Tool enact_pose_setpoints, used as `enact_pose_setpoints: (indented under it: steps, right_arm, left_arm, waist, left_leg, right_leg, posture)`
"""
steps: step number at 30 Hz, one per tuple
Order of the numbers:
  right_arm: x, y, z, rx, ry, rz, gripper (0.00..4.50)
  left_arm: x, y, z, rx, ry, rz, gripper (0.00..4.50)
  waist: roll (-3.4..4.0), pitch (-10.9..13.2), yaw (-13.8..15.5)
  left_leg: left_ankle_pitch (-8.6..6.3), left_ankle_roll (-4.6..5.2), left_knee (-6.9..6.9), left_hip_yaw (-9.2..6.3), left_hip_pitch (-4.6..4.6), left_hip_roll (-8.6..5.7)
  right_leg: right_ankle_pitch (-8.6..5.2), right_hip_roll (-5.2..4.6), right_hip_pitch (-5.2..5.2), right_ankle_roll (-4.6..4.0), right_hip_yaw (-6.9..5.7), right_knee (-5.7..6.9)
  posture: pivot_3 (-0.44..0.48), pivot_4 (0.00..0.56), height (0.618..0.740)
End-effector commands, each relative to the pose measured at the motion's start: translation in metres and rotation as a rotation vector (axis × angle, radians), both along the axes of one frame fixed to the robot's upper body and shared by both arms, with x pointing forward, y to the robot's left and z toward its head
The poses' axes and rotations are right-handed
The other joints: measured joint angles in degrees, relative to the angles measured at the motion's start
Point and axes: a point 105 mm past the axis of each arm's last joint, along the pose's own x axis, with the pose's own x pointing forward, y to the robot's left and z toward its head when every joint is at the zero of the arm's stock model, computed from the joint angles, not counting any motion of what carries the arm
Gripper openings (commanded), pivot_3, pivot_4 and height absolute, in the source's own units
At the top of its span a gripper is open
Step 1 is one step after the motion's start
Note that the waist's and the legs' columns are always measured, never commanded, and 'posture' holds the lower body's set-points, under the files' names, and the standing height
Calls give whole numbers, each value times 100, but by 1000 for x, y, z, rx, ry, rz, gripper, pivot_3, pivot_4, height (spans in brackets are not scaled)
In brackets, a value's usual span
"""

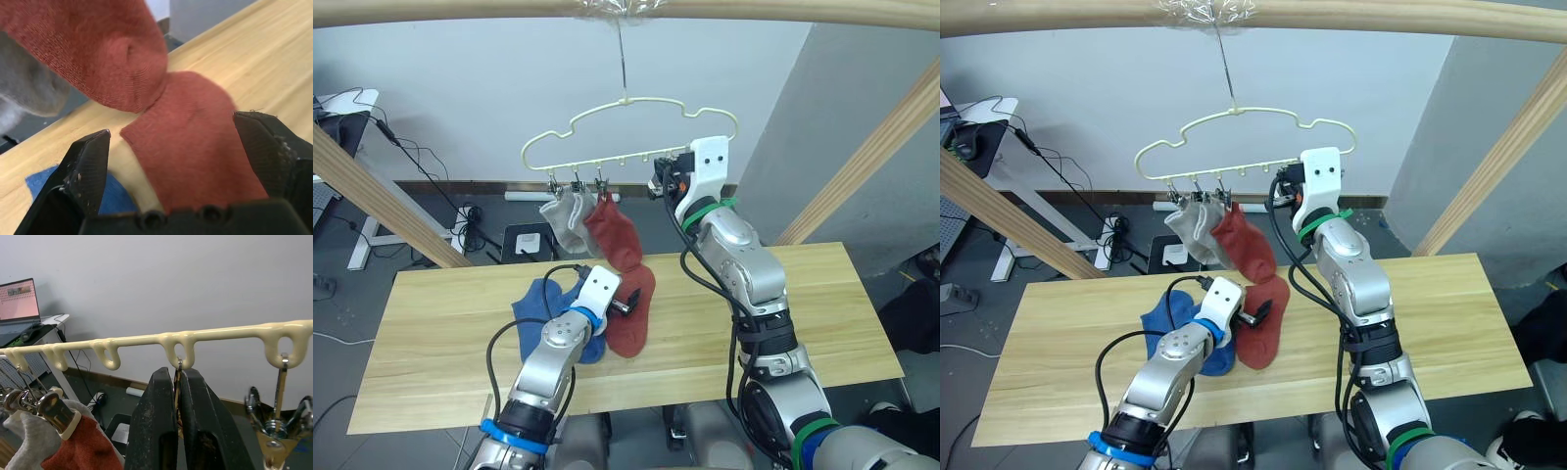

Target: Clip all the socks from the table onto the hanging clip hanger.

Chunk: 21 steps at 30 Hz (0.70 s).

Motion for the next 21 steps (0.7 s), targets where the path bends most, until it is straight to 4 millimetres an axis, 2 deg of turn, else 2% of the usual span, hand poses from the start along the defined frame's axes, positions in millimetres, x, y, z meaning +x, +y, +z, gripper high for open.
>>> enact_pose_setpoints:
  steps: [1, 9, 12, 21]
  right_arm:
    - [-8, 4, 12, 25, -38, 27, 0]
    - [-9, 5, 9, 38, -22, 30, 0]
    - [-9, 5, 8, 42, -19, 30, 0]
    - [-9, 5, 9, 50, -17, 26, 0]
  left_arm:
    - [1, -14, -2, 19, -22, -53, 4480]
    - [0, -15, -22, 73, 48, -66, 4480]
    - [-1, -13, -25, 85, 59, -64, 3903]
    - [-6, -16, -21, 57, 33, -107, 1172]
  waist:
    - [0, 0, -3]
    - [0, 0, -7]
    - [0, 0, -6]
    - [0, 0, -8]
  left_leg:
    - [0, 0, -2, 0, 0, 0]
    - [0, 0, -2, -1, 1, 1]
    - [0, 0, 0, -1, 2, 1]
    - [0, 0, -3, -1, 2, 1]
  right_leg:
    - [0, 0, 0, 0, 0, -1]
    - [0, 0, 0, 0, -1, 0]
    - [0, 0, 2, 1, -1, 1]
    - [1, 0, 2, 2, -1, -1]
  posture:
    - [-193, 275, 740]
    - [-196, 280, 740]
    - [-196, 280, 740]
    - [-193, 281, 740]
